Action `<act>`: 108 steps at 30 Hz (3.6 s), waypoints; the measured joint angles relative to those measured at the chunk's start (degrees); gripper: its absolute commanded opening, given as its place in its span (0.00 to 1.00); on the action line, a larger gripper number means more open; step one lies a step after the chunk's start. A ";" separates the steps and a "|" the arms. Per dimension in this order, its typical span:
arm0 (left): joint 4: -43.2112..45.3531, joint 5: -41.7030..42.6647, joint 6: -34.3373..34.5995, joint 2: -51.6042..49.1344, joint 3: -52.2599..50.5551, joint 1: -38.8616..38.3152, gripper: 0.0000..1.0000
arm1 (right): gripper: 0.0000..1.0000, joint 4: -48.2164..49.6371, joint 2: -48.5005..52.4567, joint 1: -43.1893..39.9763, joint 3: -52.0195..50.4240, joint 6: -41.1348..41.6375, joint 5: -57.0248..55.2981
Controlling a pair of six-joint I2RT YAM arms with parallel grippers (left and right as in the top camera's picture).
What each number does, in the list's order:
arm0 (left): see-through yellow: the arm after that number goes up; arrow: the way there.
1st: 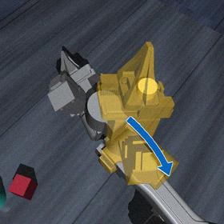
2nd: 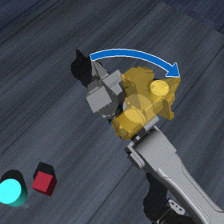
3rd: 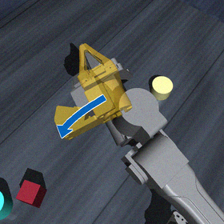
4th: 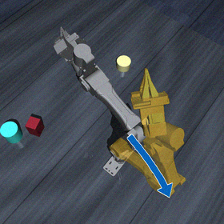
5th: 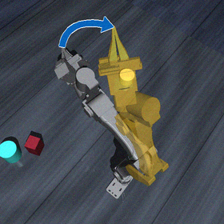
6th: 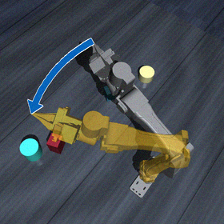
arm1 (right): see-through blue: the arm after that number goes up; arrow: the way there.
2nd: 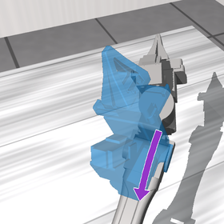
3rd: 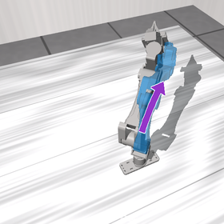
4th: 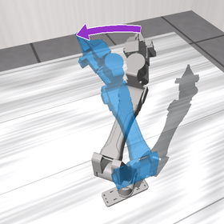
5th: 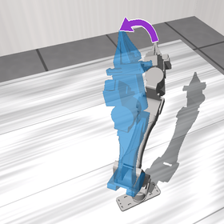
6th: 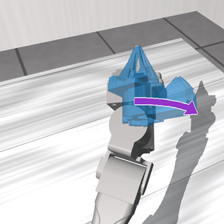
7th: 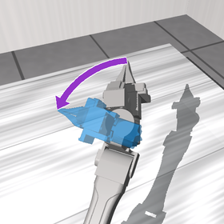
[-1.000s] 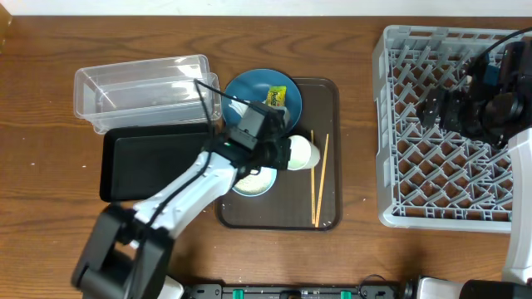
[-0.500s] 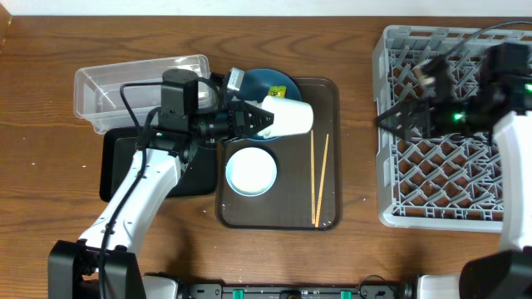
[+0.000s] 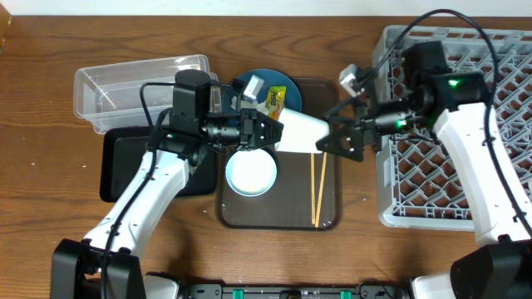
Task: Sort waste into correct bins and load items into the dishwasher rack
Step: 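Hand the white cup from the left gripper to the right gripper, then place the white cup into the dish rack with the right gripper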
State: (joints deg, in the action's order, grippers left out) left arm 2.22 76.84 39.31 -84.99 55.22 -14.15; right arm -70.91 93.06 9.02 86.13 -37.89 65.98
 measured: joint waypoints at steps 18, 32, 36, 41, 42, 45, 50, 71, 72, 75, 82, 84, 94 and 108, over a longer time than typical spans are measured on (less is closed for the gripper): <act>2.78 1.29 4.17 0.00 0.00 0.00 0.06 | 0.59 1.49 0.00 3.45 0.00 -1.16 0.24; -2.64 -3.54 -1.81 -0.02 0.00 0.00 0.50 | 0.09 2.86 0.00 3.23 0.00 5.49 -9.14; -14.03 -12.63 -7.48 -0.09 0.02 0.20 0.51 | 0.01 2.40 0.00 0.31 0.09 14.12 -20.41; -27.58 -27.65 -15.37 0.20 -0.02 0.31 0.51 | 0.01 -2.54 0.00 -6.84 3.43 25.03 -35.60; -29.53 -30.16 -16.61 0.70 -0.02 0.52 0.51 | 0.01 -3.63 0.00 -8.35 4.59 26.36 -37.66; -34.36 -37.97 -19.78 4.68 -0.11 1.20 0.51 | 0.01 -6.82 0.00 -13.73 9.44 30.64 -43.91; -38.71 -48.98 -22.29 15.39 -0.11 1.73 0.49 | 0.01 -10.27 0.00 -22.47 15.96 37.44 -53.94; -42.14 -59.69 -23.32 21.29 -0.11 1.73 0.49 | 0.01 -25.90 26.32 -47.41 41.79 44.28 -64.72; -42.14 -59.69 -23.32 21.29 -0.11 1.73 0.49 | 0.01 -25.92 27.52 -47.91 41.79 44.46 -64.72; -42.18 -59.71 -23.32 21.29 -0.11 1.73 0.49 | 0.01 -25.86 30.25 -49.00 41.81 44.68 -64.76; -42.25 -59.74 -23.32 21.29 -0.11 1.73 0.49 | 0.99 -24.96 33.09 -49.81 41.81 45.16 -64.48; -42.25 -59.74 -23.32 21.29 -0.11 1.73 0.49 | 0.99 -24.70 33.16 -49.83 41.81 45.20 -64.37; -42.25 -59.98 -23.32 21.29 -0.11 1.73 0.49 | 0.99 -24.63 33.16 -49.81 41.86 45.18 -61.48; -42.34 -61.77 -23.74 21.29 -0.11 1.73 0.56 | 0.99 -22.64 23.47 -42.21 41.88 40.72 -50.53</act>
State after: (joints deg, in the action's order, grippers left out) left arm -40.12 15.07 15.57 -63.70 55.11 -12.43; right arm -93.56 116.53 -33.19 128.01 2.83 15.44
